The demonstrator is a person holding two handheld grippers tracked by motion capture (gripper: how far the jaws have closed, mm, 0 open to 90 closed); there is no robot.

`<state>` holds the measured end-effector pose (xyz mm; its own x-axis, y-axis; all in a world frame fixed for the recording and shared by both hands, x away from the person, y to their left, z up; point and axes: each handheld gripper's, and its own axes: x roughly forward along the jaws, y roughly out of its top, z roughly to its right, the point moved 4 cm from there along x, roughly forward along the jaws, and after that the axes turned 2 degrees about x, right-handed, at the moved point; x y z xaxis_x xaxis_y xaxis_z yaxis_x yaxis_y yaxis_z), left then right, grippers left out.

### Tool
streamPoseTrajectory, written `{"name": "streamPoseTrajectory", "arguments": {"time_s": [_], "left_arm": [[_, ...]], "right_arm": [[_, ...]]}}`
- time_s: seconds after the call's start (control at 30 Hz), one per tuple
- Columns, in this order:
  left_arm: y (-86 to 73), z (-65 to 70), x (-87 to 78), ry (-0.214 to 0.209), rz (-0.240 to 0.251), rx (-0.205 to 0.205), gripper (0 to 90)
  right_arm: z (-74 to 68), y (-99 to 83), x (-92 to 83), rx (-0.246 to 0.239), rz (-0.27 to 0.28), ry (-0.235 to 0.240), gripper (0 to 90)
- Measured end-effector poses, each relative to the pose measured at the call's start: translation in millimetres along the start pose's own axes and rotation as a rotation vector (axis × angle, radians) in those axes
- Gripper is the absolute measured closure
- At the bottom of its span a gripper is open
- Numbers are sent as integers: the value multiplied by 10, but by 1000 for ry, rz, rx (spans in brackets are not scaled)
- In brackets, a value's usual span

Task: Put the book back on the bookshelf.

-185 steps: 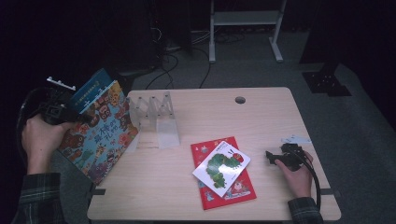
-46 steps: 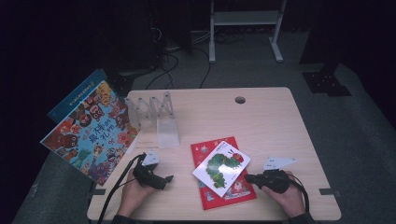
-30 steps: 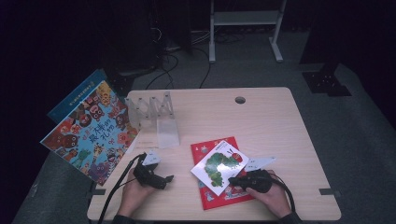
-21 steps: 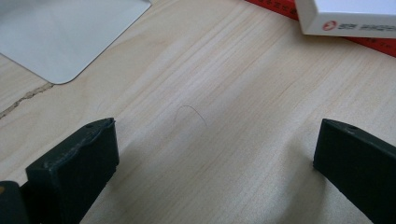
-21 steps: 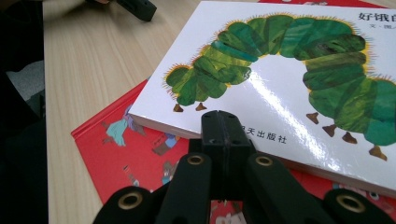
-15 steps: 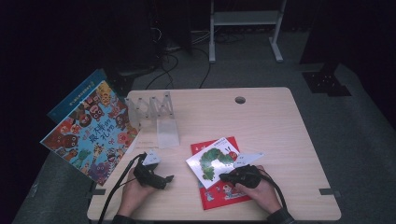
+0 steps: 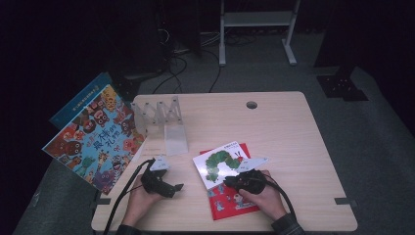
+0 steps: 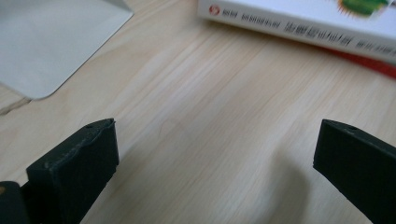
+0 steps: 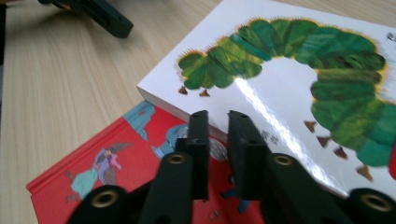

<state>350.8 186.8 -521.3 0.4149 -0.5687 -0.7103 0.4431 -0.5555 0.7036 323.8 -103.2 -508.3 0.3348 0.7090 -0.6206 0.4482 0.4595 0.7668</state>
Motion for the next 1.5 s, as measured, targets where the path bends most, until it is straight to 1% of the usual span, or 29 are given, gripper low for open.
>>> {"name": "streamPoseTrajectory", "arguments": {"time_s": [0.07,0.1,0.2,0.27,0.4,0.47,0.5,0.57,0.63,0.67,0.7,0.73,0.83,1.0,1.07,1.2,1.33,1.4,1.43,1.5], "left_arm": [[68,0,33,-9,-16,10,0],[106,3,50,-18,-15,11,0],[222,18,100,-52,2,9,0],[304,30,143,-59,4,18,0],[476,19,245,-90,16,26,0],[557,14,306,-103,22,25,0],[596,16,340,-110,28,18,0],[663,15,393,-117,20,34,0],[719,20,452,-126,20,37,0],[731,25,475,-131,21,29,0],[740,21,502,-136,9,35,0],[747,22,532,-141,3,31,0],[767,35,595,-166,6,15,0],[775,66,632,-211,-11,2,0],[769,84,646,-233,-16,-10,0],[759,108,663,-273,-33,-16,0],[758,113,668,-280,-38,-20,0],[762,118,667,-276,-41,-21,0],[768,120,665,-275,-51,-17,0],[779,135,659,-263,-71,-25,0]], "right_arm": [[2,-30,-28,-4,-5,-17,709],[0,-45,-38,-10,-7,-23,682],[-17,-87,-65,-20,-11,-45,664],[-28,-114,-63,-22,-22,-44,700],[-53,-115,-58,-32,-23,-40,815],[-54,-111,-49,-28,-23,-38,836],[-50,-114,-41,-28,-25,-43,841],[-49,-116,-33,-22,-25,-42,850],[-46,-112,-28,-23,-25,-42,854],[-49,-110,-26,-19,-26,-42,857],[-49,-109,-23,-17,-25,-43,858],[-48,-107,-20,-20,-25,-43,860],[-50,-101,-10,-23,-24,-40,863],[-73,-84,20,-29,-23,-38,868],[-84,-75,33,-31,-23,-35,871],[-96,-64,52,-33,-21,-37,876],[-100,-55,66,-29,-22,-40,884],[-99,-49,78,-33,-19,-40,891],[-101,-45,81,-35,-21,-40,892],[-103,-43,86,-33,-20,-41,895]]}}
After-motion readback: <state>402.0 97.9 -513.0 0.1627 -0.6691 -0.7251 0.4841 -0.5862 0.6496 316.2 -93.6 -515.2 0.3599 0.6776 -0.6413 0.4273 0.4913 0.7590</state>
